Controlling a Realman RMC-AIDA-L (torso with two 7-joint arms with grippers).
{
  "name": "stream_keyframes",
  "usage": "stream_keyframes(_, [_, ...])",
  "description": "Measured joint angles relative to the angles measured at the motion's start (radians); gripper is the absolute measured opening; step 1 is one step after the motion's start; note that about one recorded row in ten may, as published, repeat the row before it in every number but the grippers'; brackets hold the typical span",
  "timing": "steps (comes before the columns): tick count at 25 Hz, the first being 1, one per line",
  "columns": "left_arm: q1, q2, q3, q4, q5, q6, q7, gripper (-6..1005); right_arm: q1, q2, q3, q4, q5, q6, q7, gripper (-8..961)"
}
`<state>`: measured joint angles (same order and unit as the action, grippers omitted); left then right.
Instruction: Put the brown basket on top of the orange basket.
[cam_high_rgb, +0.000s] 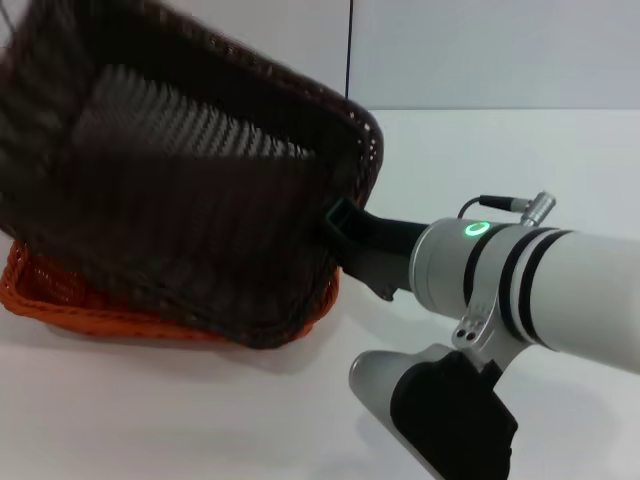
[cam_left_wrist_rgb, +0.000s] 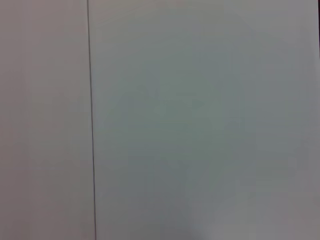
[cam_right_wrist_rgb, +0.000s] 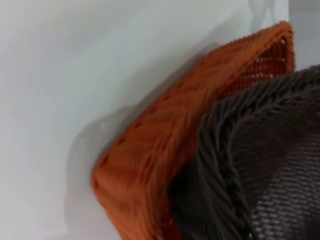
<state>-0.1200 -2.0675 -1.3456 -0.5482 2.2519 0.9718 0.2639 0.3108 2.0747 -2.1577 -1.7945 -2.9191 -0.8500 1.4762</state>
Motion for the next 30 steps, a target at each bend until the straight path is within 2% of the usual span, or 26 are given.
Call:
stream_keyframes(6, [-0.004, 0.003, -0.004, -0.005, 0.000, -0.011, 0.000, 804, -0.016, -0.001, 0.000, 0.003, 0.000, -0.008, 0.002, 202])
stream_keyframes(12, [-0.020, 0.004, -0.005, 0.002, 0.000, -0.027, 0.003, 804, -0.052, -0.002, 0.007, -0.024, 0.000, 0.007, 0.001, 428])
stream_keyframes(15, [-0.027, 0.005, -0.006, 0.002, 0.000, -0.039, 0.008, 804, -0.093, -0.004, 0.003, -0.064, 0.000, -0.009, -0.006, 564])
stream_keyframes(16, [-0.029, 0.006, -0.006, 0.001, 0.001, -0.044, 0.009, 804, -0.129, -0.004, -0.001, -0.093, 0.000, -0.010, -0.015, 609])
stream_keyframes(17, [-0.029, 0.006, -0.006, 0.001, 0.001, -0.044, 0.009, 804, -0.129, -0.004, -0.001, -0.093, 0.000, -0.010, -0.015, 619])
stream_keyframes(18, [-0.032, 0.006, -0.006, 0.001, 0.001, -0.046, 0.009, 804, -0.176, -0.003, -0.008, -0.120, 0.000, 0.017, -0.035, 628])
stream_keyframes(20, [-0.038, 0.006, -0.007, 0.003, 0.002, -0.049, 0.010, 804, -0.200, -0.001, -0.013, -0.132, 0.000, 0.033, -0.045, 647])
stream_keyframes(21, [-0.043, 0.007, -0.010, 0.004, 0.003, -0.056, 0.011, 804, -0.253, 0.002, -0.029, -0.151, 0.000, 0.081, -0.071, 657])
stream_keyframes(25, [-0.047, 0.007, -0.016, 0.005, 0.008, -0.061, 0.012, 804, -0.308, 0.005, -0.047, -0.162, 0.000, 0.166, -0.083, 695])
stream_keyframes(26, [-0.047, 0.008, -0.017, 0.006, 0.008, -0.061, 0.012, 804, -0.336, 0.009, -0.049, -0.150, 0.001, 0.255, -0.080, 695])
stream_keyframes(27, [-0.047, 0.008, -0.017, 0.006, 0.008, -0.061, 0.012, 804, -0.336, 0.009, -0.049, -0.150, 0.001, 0.255, -0.080, 695])
stream_keyframes(28, [-0.046, 0.008, -0.017, 0.006, 0.008, -0.059, 0.012, 804, -0.362, 0.013, -0.047, -0.108, 0.003, 0.404, -0.072, 695])
stream_keyframes(29, [-0.045, 0.007, -0.017, 0.006, 0.008, -0.055, 0.012, 804, -0.362, 0.013, -0.047, -0.108, 0.003, 0.404, -0.072, 695])
stream_keyframes(30, [-0.043, 0.008, -0.017, 0.006, 0.008, -0.054, 0.012, 804, -0.372, 0.014, -0.046, -0.086, 0.005, 0.467, -0.067, 695])
